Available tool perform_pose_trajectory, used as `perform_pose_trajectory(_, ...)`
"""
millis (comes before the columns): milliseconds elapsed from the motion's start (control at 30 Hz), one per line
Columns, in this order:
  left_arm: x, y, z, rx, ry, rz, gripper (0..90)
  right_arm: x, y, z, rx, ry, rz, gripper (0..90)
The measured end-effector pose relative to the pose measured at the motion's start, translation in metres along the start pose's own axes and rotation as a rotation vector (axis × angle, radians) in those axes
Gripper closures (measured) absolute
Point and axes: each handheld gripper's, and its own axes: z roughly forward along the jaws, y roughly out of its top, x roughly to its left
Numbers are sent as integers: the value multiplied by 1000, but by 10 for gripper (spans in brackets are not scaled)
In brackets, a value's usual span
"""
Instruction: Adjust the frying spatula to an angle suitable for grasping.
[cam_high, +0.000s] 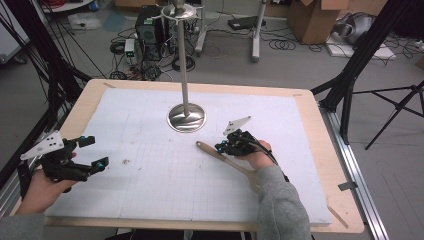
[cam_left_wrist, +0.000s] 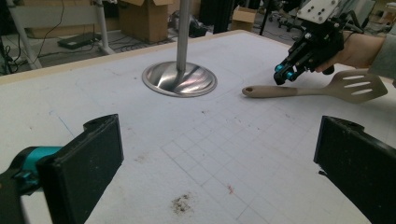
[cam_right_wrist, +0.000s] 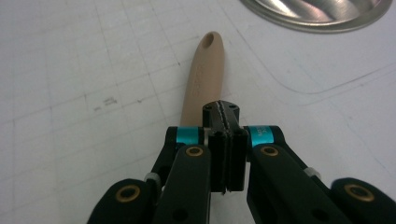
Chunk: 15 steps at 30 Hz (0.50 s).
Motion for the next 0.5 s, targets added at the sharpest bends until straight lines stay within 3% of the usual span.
perform_pose_trajectory(300,0,1,0,-5,1,0,18,17,-1,-22,-23,19,-8,900)
perform_pose_trajectory(333,-1,1,0,-5,-2,-1,18,21,-6,-25,10,23,-20,900)
perform_pose_trajectory(500,0,1,3,2,-8,2,18,25,-16,-32,51,36,-25,900)
